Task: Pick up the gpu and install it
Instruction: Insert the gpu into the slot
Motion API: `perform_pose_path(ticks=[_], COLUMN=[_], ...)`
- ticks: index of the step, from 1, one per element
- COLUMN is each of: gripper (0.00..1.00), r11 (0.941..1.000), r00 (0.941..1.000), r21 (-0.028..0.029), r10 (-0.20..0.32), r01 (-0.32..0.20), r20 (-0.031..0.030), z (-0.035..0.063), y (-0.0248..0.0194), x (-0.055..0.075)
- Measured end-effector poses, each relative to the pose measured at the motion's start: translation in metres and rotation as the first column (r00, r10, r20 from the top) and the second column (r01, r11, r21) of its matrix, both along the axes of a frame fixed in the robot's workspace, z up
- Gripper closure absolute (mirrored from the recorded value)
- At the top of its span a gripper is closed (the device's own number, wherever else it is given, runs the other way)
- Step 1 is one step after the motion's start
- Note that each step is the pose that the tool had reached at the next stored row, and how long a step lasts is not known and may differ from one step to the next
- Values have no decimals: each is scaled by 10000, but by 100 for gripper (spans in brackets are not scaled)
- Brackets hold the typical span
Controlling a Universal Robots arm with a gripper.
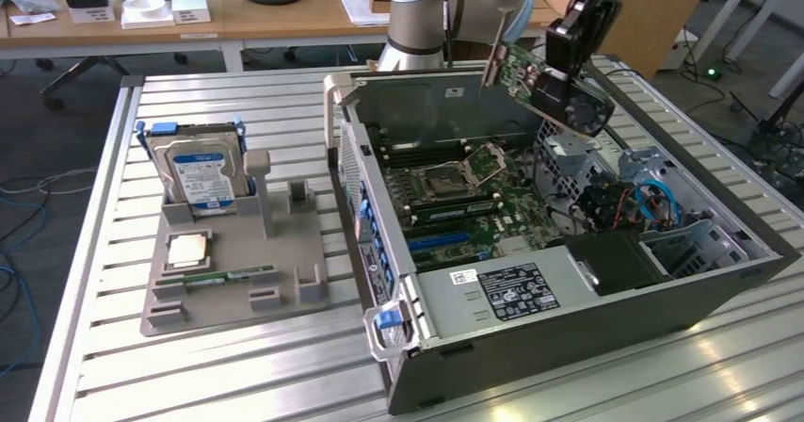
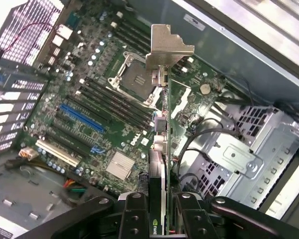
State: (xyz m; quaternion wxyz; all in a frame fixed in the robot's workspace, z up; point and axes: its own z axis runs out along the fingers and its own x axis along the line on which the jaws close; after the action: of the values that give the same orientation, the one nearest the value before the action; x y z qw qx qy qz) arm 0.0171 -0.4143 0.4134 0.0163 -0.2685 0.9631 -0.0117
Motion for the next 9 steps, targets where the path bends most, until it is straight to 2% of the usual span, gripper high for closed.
perform_pose_path(ticks=[4,9], gripper=[74,74], r11=[9982,9905], r00=[9982,9905], r21=[-7,-14], r10=[598,1372], r01=[-598,-1372], r20=[0,-1], z=[-1,-3], y=[0,0], x=[0,0])
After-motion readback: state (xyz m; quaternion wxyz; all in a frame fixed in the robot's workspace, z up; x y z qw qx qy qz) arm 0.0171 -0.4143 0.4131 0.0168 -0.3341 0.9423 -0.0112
